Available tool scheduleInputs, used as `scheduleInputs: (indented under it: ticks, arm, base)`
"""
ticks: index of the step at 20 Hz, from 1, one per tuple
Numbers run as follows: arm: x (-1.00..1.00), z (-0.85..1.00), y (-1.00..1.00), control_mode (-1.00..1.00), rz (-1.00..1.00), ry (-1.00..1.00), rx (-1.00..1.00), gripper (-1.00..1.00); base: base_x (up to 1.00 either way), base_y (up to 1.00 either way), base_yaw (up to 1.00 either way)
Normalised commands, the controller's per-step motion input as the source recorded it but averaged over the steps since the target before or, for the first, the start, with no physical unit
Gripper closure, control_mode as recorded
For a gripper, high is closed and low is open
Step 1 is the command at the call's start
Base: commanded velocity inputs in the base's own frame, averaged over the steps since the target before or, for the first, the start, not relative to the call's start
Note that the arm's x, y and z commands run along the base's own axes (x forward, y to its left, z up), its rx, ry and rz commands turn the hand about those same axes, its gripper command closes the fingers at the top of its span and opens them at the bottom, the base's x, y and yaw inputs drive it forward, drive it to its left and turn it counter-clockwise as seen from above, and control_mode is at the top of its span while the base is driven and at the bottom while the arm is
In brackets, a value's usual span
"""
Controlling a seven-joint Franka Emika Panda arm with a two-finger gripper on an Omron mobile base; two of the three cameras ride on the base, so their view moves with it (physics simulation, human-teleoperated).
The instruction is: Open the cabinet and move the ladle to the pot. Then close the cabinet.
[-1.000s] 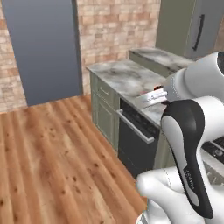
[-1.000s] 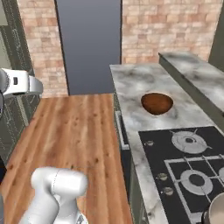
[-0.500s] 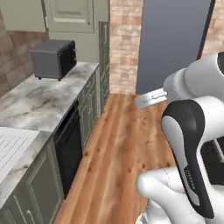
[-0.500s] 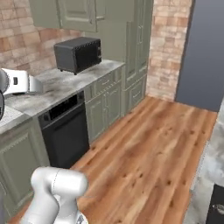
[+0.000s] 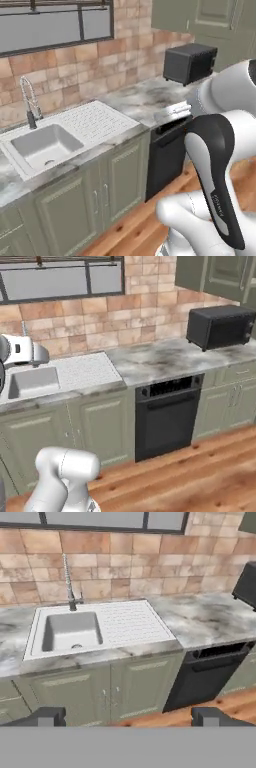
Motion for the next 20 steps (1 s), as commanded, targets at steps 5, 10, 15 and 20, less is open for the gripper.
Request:
scheduleInputs:
  ticks: [5,10,15,20]
  arm:
    - [0.00,0.00,0.00,1.00,0.00,0.00,0.00,-1.00]
    - [0.00,0.00,0.00,1.00,0.00,0.00,0.00,-1.00]
    - [0.00,0.00,0.00,1.00,0.00,0.00,0.00,-1.00]
    - [0.00,0.00,0.00,1.00,0.00,0.00,0.00,-1.00]
  base:
    - [0.00,0.00,0.99]
    - [0.02,-0.11,0.65]
    - [0.00,-0.58,-0.13]
    - [-0.03,-1.00,-0.22]
